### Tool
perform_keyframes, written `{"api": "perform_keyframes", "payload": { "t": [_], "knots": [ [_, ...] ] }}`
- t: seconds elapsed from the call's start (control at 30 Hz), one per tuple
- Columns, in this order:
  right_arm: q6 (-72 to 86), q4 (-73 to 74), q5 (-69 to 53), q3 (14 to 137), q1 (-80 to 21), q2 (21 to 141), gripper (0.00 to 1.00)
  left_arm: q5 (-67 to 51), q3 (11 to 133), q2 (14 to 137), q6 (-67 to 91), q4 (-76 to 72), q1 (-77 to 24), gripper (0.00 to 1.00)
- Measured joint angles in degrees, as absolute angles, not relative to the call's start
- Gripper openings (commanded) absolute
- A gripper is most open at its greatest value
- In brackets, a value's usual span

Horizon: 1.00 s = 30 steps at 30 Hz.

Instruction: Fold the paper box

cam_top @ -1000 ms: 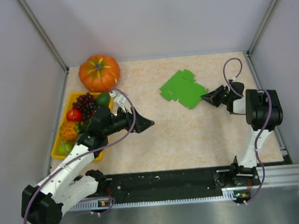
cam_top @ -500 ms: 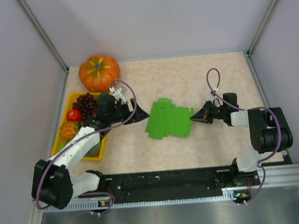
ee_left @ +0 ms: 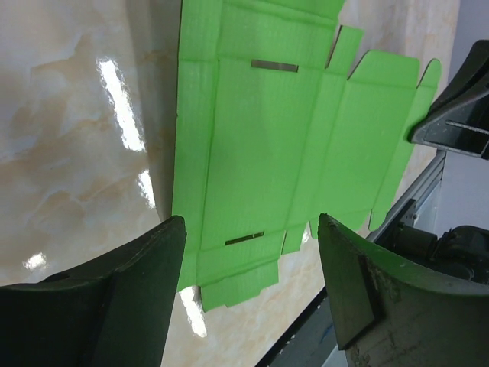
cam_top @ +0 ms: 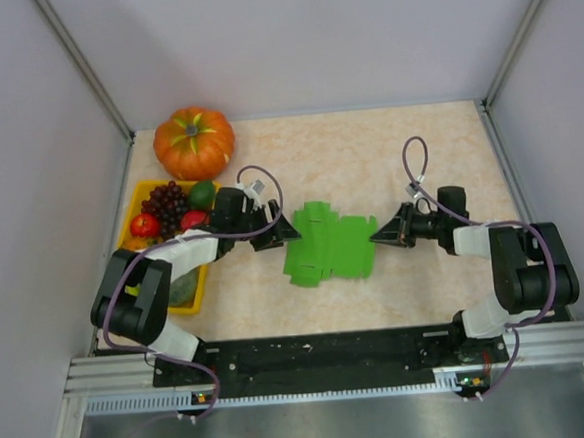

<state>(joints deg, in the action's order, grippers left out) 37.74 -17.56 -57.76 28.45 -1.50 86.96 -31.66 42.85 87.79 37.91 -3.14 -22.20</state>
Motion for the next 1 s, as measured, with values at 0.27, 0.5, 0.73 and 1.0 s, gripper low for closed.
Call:
{"api": "perform_keyframes", "payload": {
  "t": [0.27, 0.5, 0.73, 1.0],
  "knots": [
    [40.2, -21.1, -58.6, 26.4, -1.5, 85.9, 0.0, -31.5, 43.5, 93.9, 37.9, -7.3, -20.6, 0.73],
    [45.2, -28.6, -59.6, 23.1, -1.5, 84.4, 0.0, -38.9, 43.4, 100.7, 40.8, -18.2, -18.8, 0.48],
    [49.3, -33.4, -59.5, 21.7, -1.7, 83.9, 0.0, -51.0, 35.7, 104.8, 56.3, -49.7, -18.0, 0.17],
    [34.8, -5.0, -44.8, 29.6, -6.2, 71.8, 0.72, -57.5, 34.0, 103.4, 62.5, -59.5, -17.7, 0.06]
  ]
}}
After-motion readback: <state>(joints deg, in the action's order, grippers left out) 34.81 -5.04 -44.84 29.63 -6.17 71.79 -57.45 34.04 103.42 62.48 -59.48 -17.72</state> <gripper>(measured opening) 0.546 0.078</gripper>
